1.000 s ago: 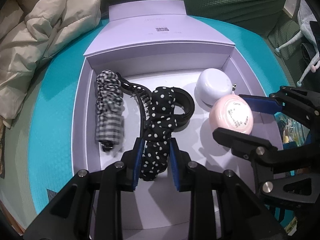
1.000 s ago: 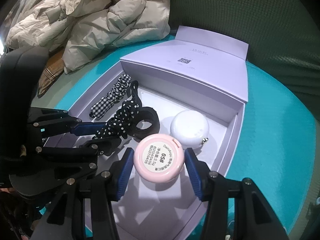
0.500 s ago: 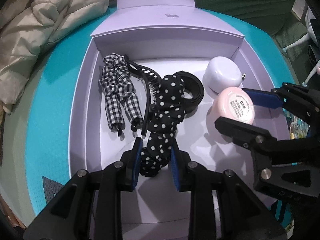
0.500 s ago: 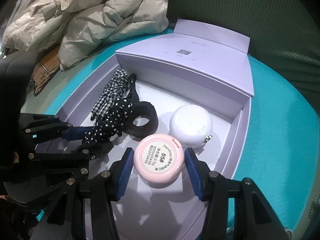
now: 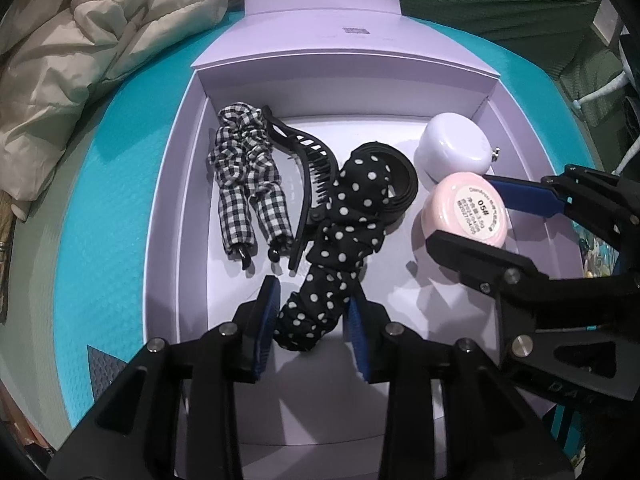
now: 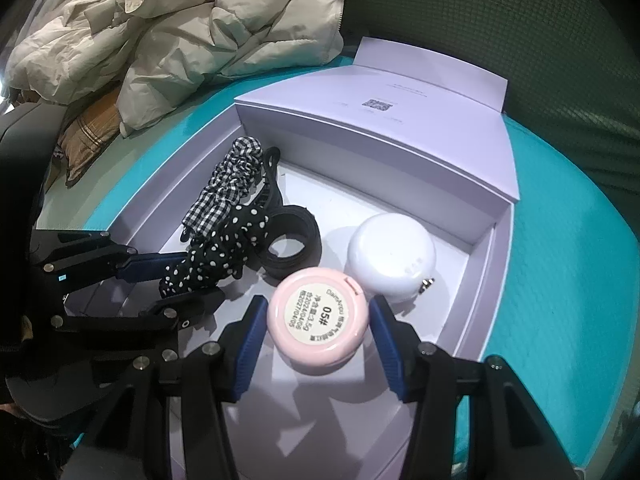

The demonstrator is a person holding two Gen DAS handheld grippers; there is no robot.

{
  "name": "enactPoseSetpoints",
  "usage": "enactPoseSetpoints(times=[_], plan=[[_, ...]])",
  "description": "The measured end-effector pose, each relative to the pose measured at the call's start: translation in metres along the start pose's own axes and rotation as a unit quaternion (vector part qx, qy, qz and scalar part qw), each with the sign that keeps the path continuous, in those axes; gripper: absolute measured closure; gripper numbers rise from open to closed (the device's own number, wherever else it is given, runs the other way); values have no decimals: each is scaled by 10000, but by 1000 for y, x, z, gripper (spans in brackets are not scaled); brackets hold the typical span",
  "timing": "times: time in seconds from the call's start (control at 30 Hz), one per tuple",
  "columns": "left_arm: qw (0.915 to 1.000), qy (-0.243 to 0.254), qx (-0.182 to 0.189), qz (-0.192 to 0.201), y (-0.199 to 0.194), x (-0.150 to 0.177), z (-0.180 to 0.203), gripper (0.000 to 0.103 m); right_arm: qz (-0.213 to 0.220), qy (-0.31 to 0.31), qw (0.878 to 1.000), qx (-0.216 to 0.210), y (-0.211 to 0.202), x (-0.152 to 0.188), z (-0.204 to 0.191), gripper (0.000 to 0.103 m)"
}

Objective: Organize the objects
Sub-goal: 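Lower the polka-dot scrunchie with the left tool while the right tool lowers the pink compact into the box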

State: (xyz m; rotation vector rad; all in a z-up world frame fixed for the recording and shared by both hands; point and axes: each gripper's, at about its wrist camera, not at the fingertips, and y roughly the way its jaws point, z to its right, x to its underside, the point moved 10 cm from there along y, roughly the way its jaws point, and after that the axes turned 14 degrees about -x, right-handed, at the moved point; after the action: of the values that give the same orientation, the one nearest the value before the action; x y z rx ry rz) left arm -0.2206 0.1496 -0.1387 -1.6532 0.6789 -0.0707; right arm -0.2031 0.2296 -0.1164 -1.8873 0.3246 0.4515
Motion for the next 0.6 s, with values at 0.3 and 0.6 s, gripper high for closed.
enactPoseSetpoints(times=[0.3,0.6], plan=[[9999,43,-97,69,-4,5,0,71,-19,59,10000,17,-1,-1,2,50],[9994,-86,-134,311,-17,-1,-6,54,157,140,9998,74,-14,-2,1,48]])
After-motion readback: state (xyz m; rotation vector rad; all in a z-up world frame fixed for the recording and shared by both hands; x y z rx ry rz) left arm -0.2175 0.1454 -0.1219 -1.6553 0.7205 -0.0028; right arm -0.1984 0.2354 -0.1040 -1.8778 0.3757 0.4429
